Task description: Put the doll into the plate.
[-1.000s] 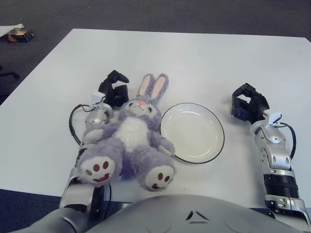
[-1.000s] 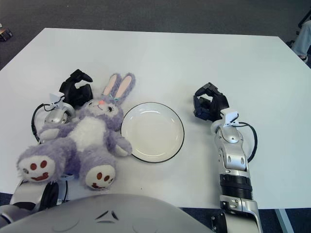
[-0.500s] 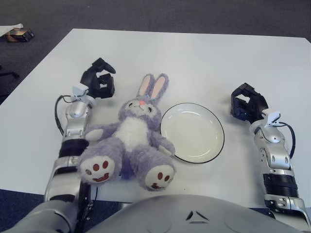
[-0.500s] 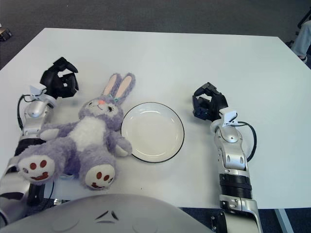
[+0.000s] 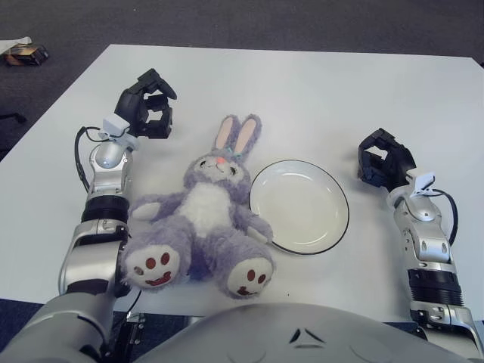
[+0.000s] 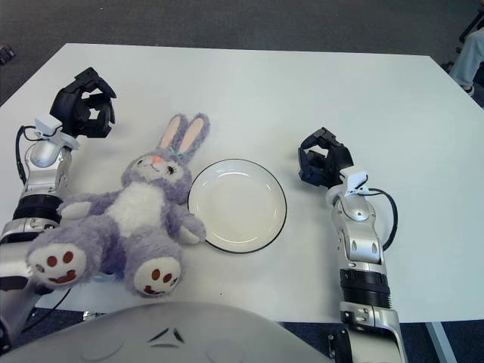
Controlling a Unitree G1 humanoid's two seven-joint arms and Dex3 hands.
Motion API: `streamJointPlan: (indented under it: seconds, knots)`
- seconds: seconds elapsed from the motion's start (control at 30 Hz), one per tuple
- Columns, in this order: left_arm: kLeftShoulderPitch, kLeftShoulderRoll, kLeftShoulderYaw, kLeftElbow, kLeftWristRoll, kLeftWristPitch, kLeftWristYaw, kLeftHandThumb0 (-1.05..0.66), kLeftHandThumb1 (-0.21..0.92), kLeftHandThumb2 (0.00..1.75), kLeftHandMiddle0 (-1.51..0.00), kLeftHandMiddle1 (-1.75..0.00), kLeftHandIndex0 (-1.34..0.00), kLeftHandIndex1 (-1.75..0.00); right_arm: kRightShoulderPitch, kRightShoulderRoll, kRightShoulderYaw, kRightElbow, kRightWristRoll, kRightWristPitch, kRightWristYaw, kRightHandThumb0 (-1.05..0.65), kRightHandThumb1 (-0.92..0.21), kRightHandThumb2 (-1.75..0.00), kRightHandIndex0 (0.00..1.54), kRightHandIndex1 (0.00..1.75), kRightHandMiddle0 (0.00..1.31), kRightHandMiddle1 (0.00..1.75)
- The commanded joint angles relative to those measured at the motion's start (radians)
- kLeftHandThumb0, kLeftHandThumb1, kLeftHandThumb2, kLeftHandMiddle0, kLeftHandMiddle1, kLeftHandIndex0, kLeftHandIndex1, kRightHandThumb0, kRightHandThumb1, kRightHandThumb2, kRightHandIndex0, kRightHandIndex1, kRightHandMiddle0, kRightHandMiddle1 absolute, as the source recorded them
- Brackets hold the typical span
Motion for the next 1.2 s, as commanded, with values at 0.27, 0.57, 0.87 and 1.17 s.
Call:
streamJointPlan:
  seconds: [0.27,0.57,0.87,1.17]
  knots:
    - [-0.061,0.061,-0.013,0.033,-0.038,-0.135,-0.161,-0.11,0.48,1.11,-0.58,-1.71,-0.36,-1.75,0.058,0.019,0.041,0.067,-0.023,0.07,0.011,-0.42,-0.53,-1.04,0.98,1.75,0.45,1.75]
    - [-0.049,0.104,-0.034,0.042,0.05,-0.311,-0.155,0.07,0.73,0.8,-0.26,-1.71,-0.18,-1.71,0.057,0.018,0.038,0.059,-0.007,0.087,0.02,-0.42,-0.54,-1.04,0.99,1.75,0.44,1.75]
    - [-0.05,0.15,-0.071,0.04,0.124,-0.335,-0.138,-0.33,0.21,1.18,-0.01,-1.33,0.0,-1.39,0.056,0.012,0.045,0.062,-0.018,0.08,0.018,-0.42,-0.54,-1.04,0.99,1.75,0.44,1.75]
    - [-0.077,0.16,-0.105,0.049,0.213,-0.469,-0.072,-0.74,0.41,0.86,-0.01,-1.11,0.0,-1.17,0.057,0.015,0.043,0.066,-0.015,0.077,0.017,-0.42,-0.54,-1.04,0.99,1.75,0.44,1.75]
